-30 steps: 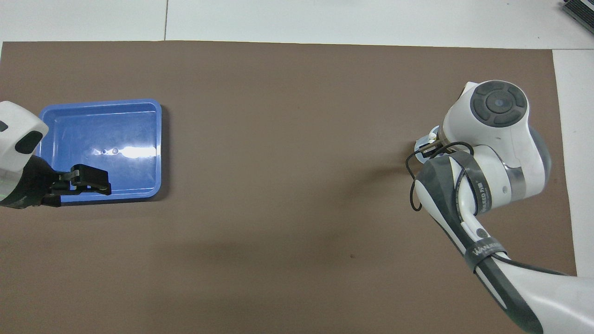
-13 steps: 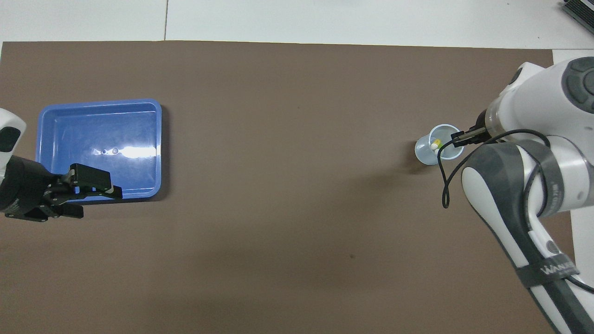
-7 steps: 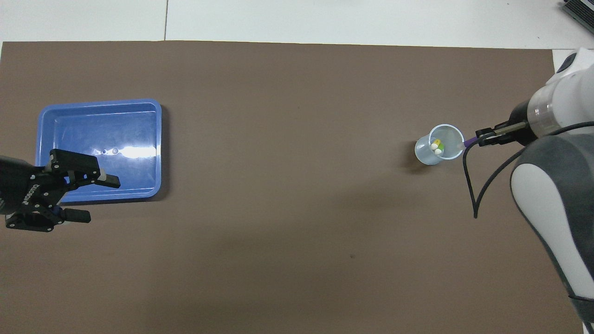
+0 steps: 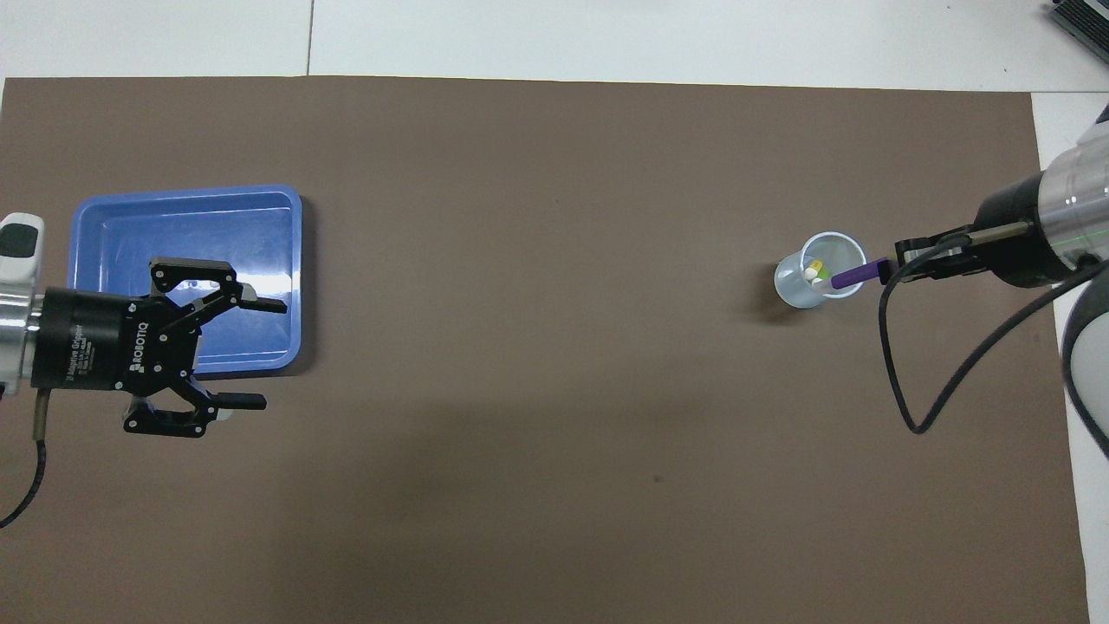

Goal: Right arm passes pens to left for tray arrangement
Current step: 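Pull the purple pen from the cup while the left gripper rises, then carry the purple pen toward the left gripper while it approaches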

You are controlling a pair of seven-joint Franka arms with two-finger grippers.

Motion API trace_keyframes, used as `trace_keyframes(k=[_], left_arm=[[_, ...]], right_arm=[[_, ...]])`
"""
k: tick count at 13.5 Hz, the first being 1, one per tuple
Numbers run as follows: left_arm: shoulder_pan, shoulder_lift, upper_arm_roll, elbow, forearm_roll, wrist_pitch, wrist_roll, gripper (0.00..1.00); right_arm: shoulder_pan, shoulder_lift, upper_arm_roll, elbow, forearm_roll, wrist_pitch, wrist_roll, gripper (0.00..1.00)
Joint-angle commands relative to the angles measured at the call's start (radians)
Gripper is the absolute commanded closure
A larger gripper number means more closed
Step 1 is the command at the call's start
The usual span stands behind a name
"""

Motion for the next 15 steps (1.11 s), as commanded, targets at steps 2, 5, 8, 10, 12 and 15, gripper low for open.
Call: trace_keyframes(k=[2,5,8,10,12,15], left_arm=[[-0.065,-0.039,-0.003,-0.034,-0.041,0.095,-0.106,0.02],[-0.137,-0.03,-0.003,-0.039,-0.044,0.228,-0.13,0.02],[-0.209,-0.022,-0.003,-0.042,-0.062,0.314,-0.159,0.03],[-0.241,-0.008,-0.003,-0.04,-0.065,0.382,-0.19,0.03],[-0.263,0.019,-0.004,-0.048,-0.077,0.455,-0.189,0.04],[-0.362,0.041,-0.003,-0.054,-0.127,0.57,-0.193,0.05]], right_arm=[[0.027,-0.003,0.013,0.009,0.124,0.019,0.199,0.88],[0.12,-0.002,0.019,-0.007,0.183,0.086,0.425,0.88],[0.183,0.012,0.019,-0.023,0.258,0.15,0.641,0.89],[0.221,0.018,0.019,-0.045,0.31,0.213,0.75,0.89],[0.267,0.029,0.019,-0.048,0.341,0.272,0.87,0.89],[0.343,0.05,0.019,-0.05,0.341,0.354,1.023,0.89]])
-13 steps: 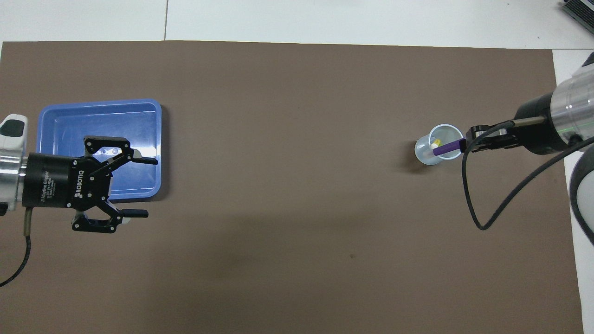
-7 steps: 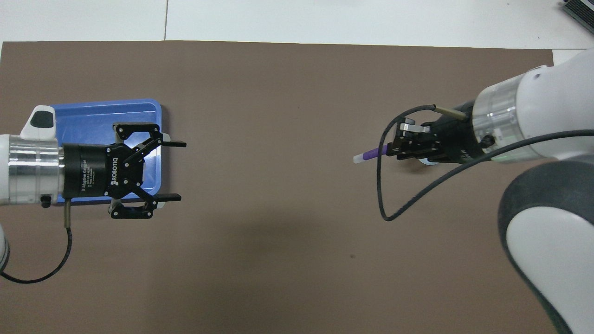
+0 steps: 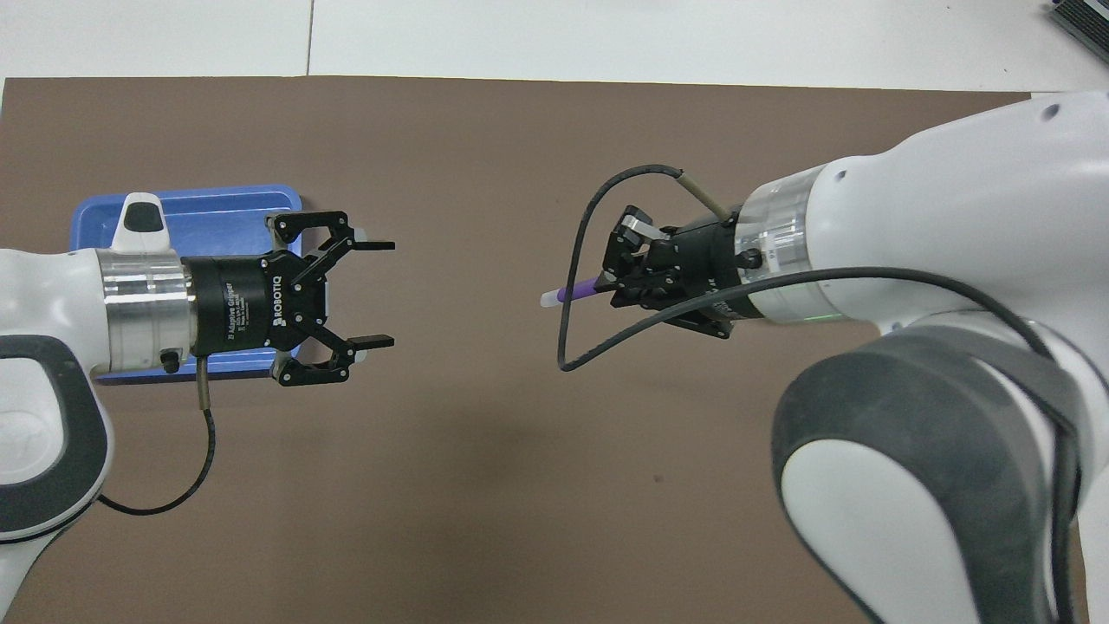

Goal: Right arm passes pens to left for tray arrangement
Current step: 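Carry the purple pen toward the left gripper while it approaches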

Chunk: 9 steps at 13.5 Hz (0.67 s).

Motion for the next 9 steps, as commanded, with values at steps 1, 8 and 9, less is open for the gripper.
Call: trace_keyframes(k=[1,8,9], left_arm=[[-0.112,0.006,0.011,-0.027,-0.031,0.12,-0.021,0.05],[-0.163,0.007,0.011,-0.029,-0.031,0.146,-0.058,0.23],[-0.163,0.007,0.011,-0.029,-0.031,0.148,-0.058,0.27]], right_arm=[[0.043,0.013,-0.004,-0.012,0.022,0.067,0.098,0.89],[0.089,0.024,-0.004,-0.012,0.022,0.113,0.167,0.89],[0.089,0.024,-0.004,-0.012,0.022,0.113,0.167,0.89]])
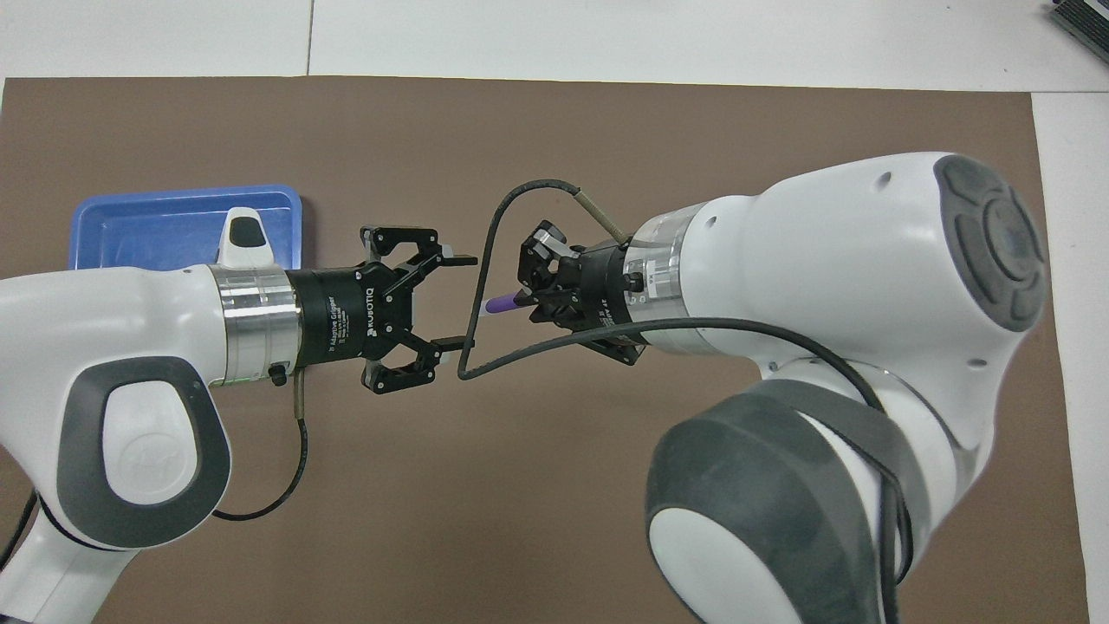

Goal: Right arm passes pens to left for tray arrangement
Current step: 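Carry the purple pen toward the left gripper while it approaches, then close the left gripper on the pen while the right gripper releases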

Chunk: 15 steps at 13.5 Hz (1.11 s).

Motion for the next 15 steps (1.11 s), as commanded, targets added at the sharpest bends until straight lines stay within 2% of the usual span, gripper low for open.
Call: trace_keyframes(k=[1,6,11,12,14,15], left_arm=[[-0.027,-0.014,0.013,-0.024,-0.02,0.03,-0.01,0.29],[-0.065,-0.001,0.011,-0.031,-0.02,0.074,-0.014,0.34],[-0.077,-0.001,0.013,-0.033,-0.02,0.073,-0.016,0.83],[-0.077,-0.001,0.013,-0.033,-0.02,0.071,-0.016,0.88],[-0.077,-0.001,0.013,-0.033,-0.02,0.071,-0.016,0.9],[-0.077,0.0,0.013,-0.033,-0.02,0.073,-0.016,1.0]], right_arm=[[0.011,-0.003,-0.004,-0.01,0.022,0.02,0.012,0.89],[0.014,-0.004,-0.004,-0.024,0.022,0.034,0.014,0.89],[0.019,-0.006,-0.004,-0.028,0.022,0.036,0.014,0.89],[0.019,-0.006,-0.004,-0.028,0.022,0.036,0.014,0.89],[0.019,-0.006,-0.004,-0.028,0.022,0.034,0.014,0.89],[0.019,-0.006,-0.004,-0.028,0.022,0.036,0.012,0.89]])
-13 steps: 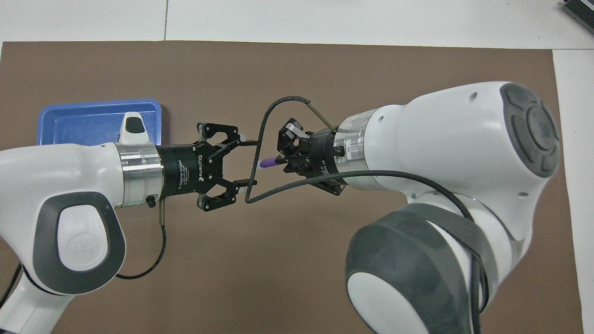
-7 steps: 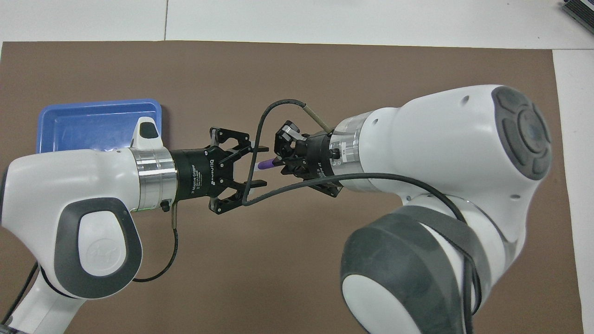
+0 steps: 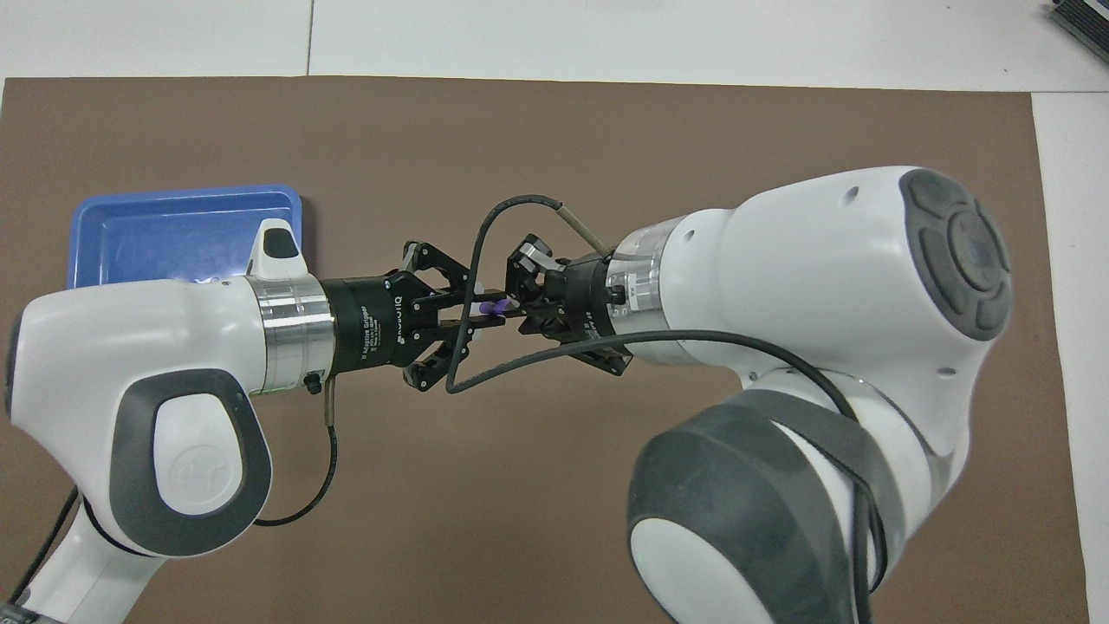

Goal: Right arm passes pens to left for tray arrangement
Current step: 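Close the left gripper on the pen while the right gripper releases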

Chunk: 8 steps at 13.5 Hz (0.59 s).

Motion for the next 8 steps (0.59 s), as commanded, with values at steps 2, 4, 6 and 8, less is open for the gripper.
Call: trace_keyframes(k=[2,4,6,8], left_arm=[[-0.019,-0.012,0.011,-0.01,-0.017,-0.015,0.011,1.0],[-0.011,-0.013,0.015,-0.009,-0.013,-0.05,0.029,1.0],[0.018,-0.015,0.017,-0.01,-0.01,-0.088,0.102,1.0],[0.052,-0.018,0.018,-0.007,0.0,-0.137,0.129,1.0]], right_arm=[[0.0,-0.006,-0.004,-0.013,0.011,0.03,0.01,0.89],[0.0,-0.006,-0.004,-0.013,0.01,0.029,0.005,0.81],[-0.003,-0.005,-0.006,-0.011,0.005,0.029,-0.007,0.35],[-0.009,-0.003,-0.006,-0.001,-0.004,0.019,-0.011,0.04]])
